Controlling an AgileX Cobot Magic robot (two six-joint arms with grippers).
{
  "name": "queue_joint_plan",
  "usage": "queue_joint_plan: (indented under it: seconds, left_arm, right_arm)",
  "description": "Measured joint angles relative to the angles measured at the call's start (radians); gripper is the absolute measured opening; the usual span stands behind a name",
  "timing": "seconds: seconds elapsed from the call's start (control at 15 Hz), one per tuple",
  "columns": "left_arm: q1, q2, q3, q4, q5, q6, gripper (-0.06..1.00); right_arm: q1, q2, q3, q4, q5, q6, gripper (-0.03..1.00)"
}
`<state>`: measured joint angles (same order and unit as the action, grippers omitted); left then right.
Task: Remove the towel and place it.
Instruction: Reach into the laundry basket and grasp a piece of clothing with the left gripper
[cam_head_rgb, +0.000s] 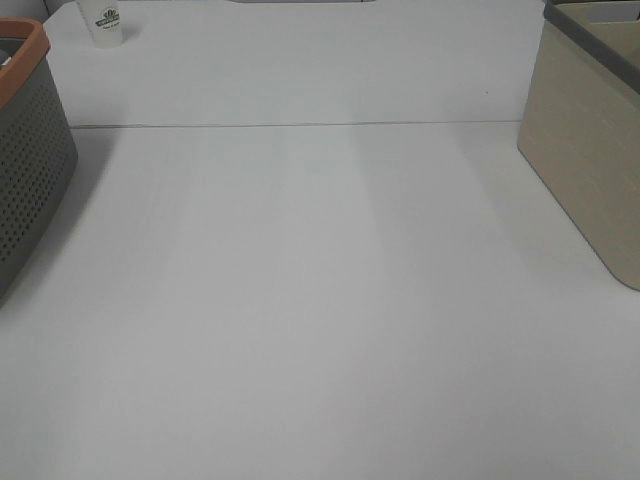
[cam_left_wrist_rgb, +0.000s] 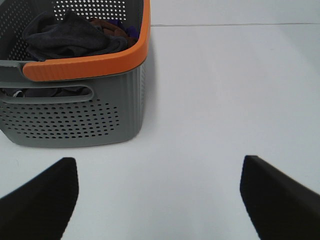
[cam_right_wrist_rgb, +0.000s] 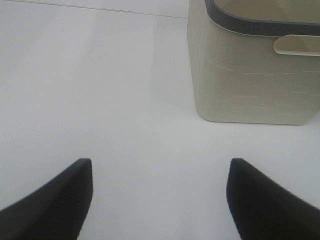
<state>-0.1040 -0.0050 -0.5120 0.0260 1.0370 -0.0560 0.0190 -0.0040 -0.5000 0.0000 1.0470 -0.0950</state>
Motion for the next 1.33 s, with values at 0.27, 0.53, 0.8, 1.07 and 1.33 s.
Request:
queue_joint_plan:
  seconds: [0.27, 0.53, 0.8, 1.07, 1.33]
  left_arm:
    - [0.0, 0.0, 0.0, 0.0, 0.0, 0.0, 0.82]
    - [0.0, 0.0, 0.0, 0.0, 0.0, 0.0, 0.82]
    - [0.0, 0.0, 0.0, 0.0, 0.0, 0.0, 0.82]
    - [0.0, 0.0, 0.0, 0.002, 0.0, 0.0, 0.82]
    - [0.0, 0.0, 0.0, 0.005, 0.0, -0.005, 0.82]
  right_arm:
    - [0.0, 0.0, 0.0, 0.0, 0.0, 0.0, 0.74]
    - [0.0, 0.0, 0.0, 0.0, 0.0, 0.0, 0.74]
    - [0.0, 0.0, 0.0, 0.0, 0.0, 0.0, 0.74]
    - [0.0, 0.0, 0.0, 0.0, 0.0, 0.0, 0.74]
    - [0.0, 0.0, 0.0, 0.0, 0.0, 0.0, 0.74]
